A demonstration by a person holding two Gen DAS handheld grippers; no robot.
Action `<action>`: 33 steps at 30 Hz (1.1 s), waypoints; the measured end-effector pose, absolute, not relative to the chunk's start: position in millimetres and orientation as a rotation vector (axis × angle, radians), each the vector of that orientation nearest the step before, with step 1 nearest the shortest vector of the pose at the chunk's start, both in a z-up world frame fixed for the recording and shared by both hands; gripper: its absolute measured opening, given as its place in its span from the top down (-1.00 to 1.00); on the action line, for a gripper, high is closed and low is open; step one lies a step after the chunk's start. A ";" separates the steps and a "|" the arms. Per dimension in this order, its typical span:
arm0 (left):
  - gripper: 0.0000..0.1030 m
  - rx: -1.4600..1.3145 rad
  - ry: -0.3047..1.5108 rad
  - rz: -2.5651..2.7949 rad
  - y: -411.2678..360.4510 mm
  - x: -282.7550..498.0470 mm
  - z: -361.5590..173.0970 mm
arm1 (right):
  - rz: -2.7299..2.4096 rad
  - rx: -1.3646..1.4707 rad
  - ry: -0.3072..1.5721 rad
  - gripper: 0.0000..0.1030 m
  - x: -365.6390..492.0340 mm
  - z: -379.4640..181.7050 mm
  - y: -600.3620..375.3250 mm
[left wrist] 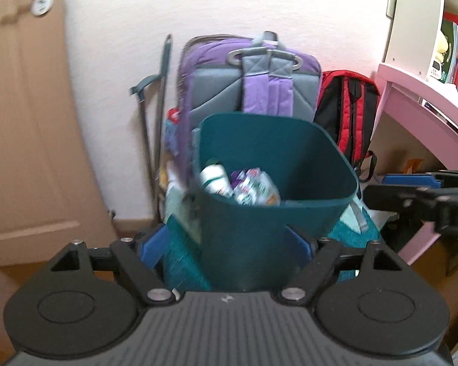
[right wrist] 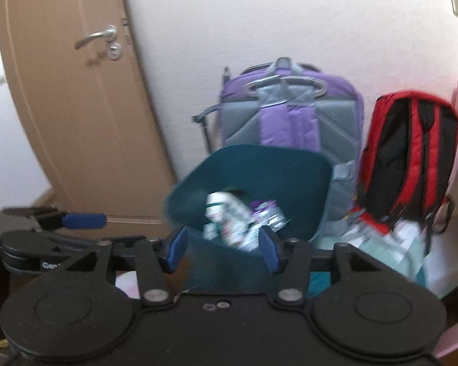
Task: Collect trash
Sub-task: 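Lower both tools back toward the trash under the cart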
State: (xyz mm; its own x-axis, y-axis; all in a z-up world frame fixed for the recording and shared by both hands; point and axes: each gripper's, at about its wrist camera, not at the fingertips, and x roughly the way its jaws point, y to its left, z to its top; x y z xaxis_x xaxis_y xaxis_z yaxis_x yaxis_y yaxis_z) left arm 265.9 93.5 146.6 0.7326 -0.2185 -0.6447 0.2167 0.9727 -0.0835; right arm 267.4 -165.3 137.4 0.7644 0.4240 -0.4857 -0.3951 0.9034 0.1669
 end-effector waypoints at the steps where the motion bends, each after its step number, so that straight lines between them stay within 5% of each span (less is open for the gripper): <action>1: -0.60 -0.012 0.709 -0.234 103.5 255.4 146.8 | 0.464 0.070 0.549 -0.01 258.4 137.3 -161.4; 14: -0.76 -0.049 0.680 -0.094 229.3 145.1 116.7 | 0.471 0.106 0.578 -0.07 179.4 91.7 -114.9; 18: -0.97 -0.054 0.662 -0.043 261.7 127.5 87.4 | 0.441 0.090 0.616 -0.07 171.8 63.6 -104.4; 33: -0.97 -0.151 0.684 -0.056 307.7 140.9 -41.9 | 0.372 -0.009 0.776 -0.07 190.1 -50.6 -69.7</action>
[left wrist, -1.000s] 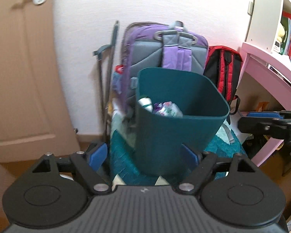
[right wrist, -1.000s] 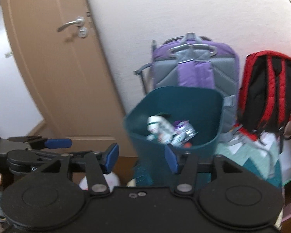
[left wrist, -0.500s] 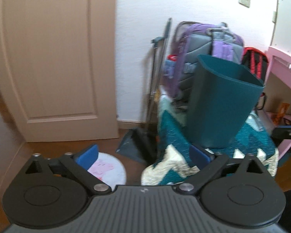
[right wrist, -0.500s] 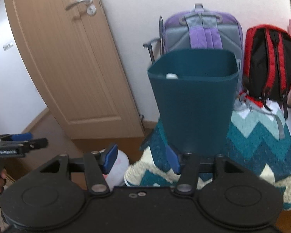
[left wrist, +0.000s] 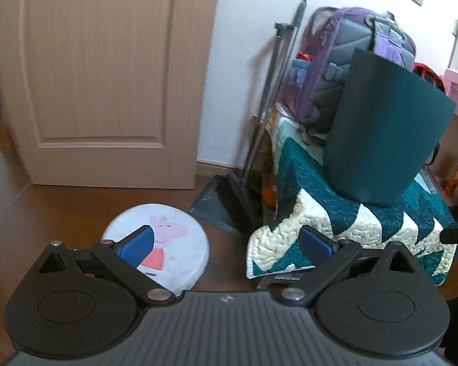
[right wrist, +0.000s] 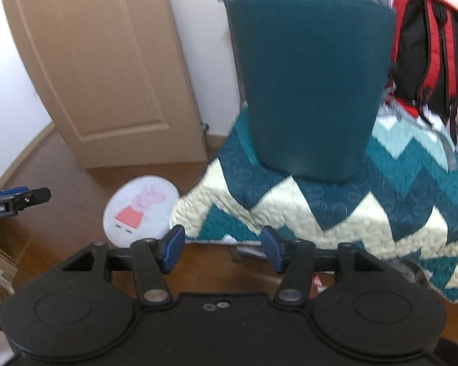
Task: Collect trash
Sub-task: 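Lower both tools back toward the trash under the cart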
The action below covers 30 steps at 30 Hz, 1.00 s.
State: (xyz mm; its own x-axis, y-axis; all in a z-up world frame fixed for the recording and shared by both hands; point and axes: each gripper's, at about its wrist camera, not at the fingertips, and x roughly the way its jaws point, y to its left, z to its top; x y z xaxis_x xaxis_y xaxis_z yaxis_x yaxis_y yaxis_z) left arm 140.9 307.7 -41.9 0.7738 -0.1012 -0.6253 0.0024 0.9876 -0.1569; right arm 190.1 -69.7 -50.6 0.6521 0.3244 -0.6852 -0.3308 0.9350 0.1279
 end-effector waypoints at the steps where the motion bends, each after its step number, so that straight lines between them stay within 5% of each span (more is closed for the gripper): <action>1: -0.97 -0.143 0.689 -0.071 303.6 144.5 -48.8 | 0.364 -0.017 0.783 -0.07 191.7 -56.1 -70.1; 14: -0.97 0.056 0.858 -0.242 218.8 210.6 -152.8 | 0.312 -0.158 0.942 -0.07 237.4 -149.1 -90.4; 30: -0.97 0.255 1.036 -0.323 73.2 297.1 -292.4 | 0.291 -0.191 1.160 -0.07 324.5 -334.4 -160.4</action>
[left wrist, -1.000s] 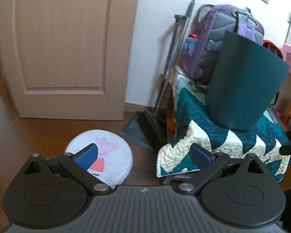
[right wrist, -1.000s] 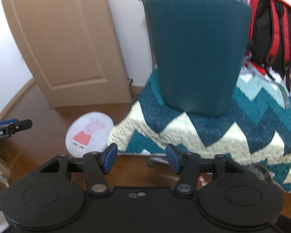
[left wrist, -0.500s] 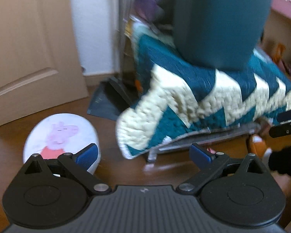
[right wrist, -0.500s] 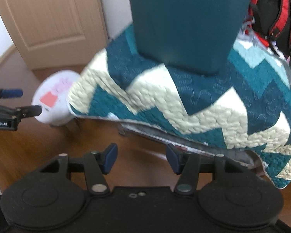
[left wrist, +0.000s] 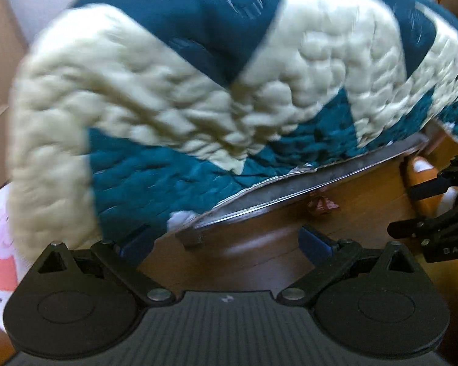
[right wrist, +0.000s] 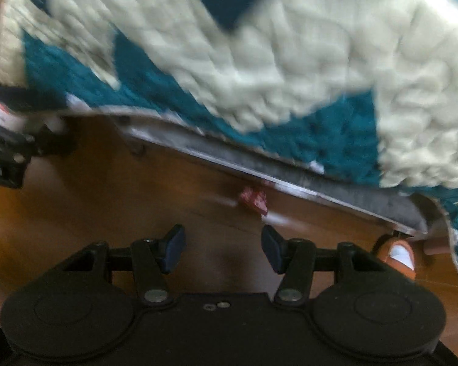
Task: Collect trash
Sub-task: 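Lower both tools back toward the trash under the cart, then grasp the red packet under the cart with the right tool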
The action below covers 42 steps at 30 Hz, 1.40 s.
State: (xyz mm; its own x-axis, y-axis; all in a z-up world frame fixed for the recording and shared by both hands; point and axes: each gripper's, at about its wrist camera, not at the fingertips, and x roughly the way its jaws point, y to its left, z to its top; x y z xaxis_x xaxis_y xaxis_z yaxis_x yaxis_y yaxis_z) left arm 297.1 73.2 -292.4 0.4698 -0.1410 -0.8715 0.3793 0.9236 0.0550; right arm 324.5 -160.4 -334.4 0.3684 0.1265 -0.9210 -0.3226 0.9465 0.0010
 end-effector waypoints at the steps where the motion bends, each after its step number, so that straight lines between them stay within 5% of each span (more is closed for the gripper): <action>1: -0.97 0.269 1.033 -0.324 68.4 299.1 -300.4 | 0.291 -0.197 1.170 -0.07 329.1 -346.1 -163.4; 17: -0.97 0.191 1.170 -0.232 25.0 333.4 -414.1 | 0.004 0.099 1.227 -0.06 404.6 -480.4 -183.7; 39: -0.78 0.207 1.212 -0.161 34.7 366.2 -507.6 | -0.002 0.045 1.194 0.03 443.5 -521.0 -179.5; 42: -0.76 0.211 1.218 -0.161 39.3 369.4 -508.9 | 0.027 0.020 1.207 0.26 440.7 -527.8 -179.9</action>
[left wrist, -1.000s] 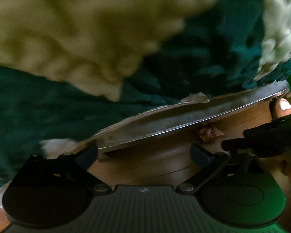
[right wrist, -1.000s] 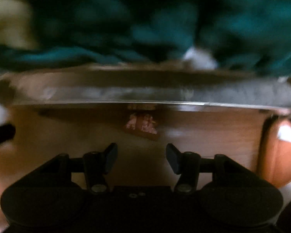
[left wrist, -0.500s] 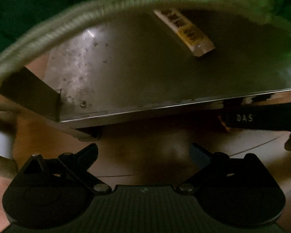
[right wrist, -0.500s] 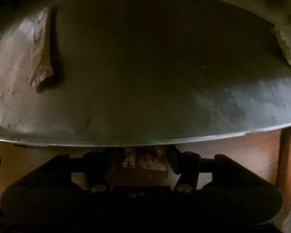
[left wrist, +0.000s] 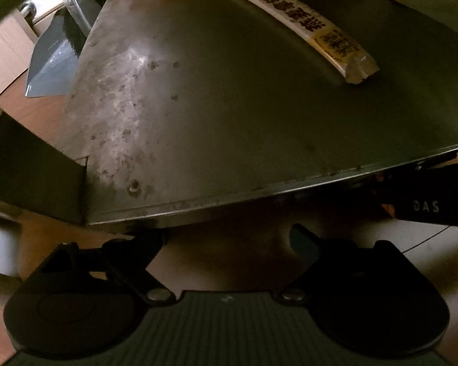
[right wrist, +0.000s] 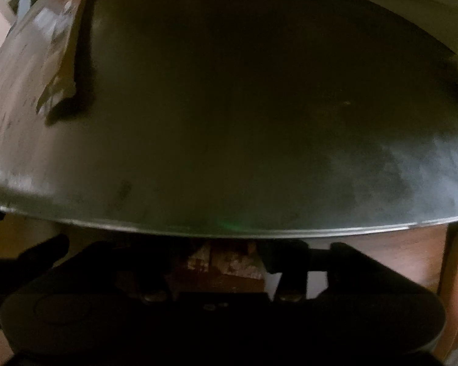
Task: Collect trash
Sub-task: 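Grasp the red packet under the cart with the right tool, then lift the red packet up over the teal wastebasket with the right tool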
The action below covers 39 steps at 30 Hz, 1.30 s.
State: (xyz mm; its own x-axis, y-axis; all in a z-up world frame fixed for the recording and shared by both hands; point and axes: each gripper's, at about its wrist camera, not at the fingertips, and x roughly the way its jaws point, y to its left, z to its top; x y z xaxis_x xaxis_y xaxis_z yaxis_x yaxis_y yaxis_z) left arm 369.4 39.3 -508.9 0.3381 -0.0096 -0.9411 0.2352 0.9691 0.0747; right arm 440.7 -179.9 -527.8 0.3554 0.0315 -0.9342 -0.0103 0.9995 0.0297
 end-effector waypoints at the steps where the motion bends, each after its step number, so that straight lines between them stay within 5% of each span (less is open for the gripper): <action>1: -0.74 0.211 1.220 -0.160 39.0 369.7 -509.6 | 0.032 0.011 1.209 0.26 440.3 -528.6 -180.2; 9: -0.03 0.196 1.290 -0.177 29.3 360.0 -506.1 | 0.069 -0.042 1.216 0.37 430.7 -525.5 -172.5; 21: -0.01 0.194 1.349 -0.245 24.5 328.2 -426.7 | 0.105 -0.035 1.239 0.39 358.6 -447.8 -187.2; 30: -0.02 0.259 1.196 -0.298 2.7 288.9 -284.3 | 0.171 -0.011 1.073 0.40 303.3 -326.3 -184.5; 39: -0.02 0.038 1.032 -0.332 4.7 252.8 -140.8 | 0.308 0.033 0.803 0.40 242.3 -179.6 -195.1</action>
State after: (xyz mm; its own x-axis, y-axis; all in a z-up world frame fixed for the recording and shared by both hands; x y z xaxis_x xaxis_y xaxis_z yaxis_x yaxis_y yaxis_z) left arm 252.8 4.7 -140.8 0.4678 -0.2527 -0.8469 0.2882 0.9495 -0.1241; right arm 242.3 -195.1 -179.6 0.6528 0.2838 -0.7024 -0.2590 0.9549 0.1452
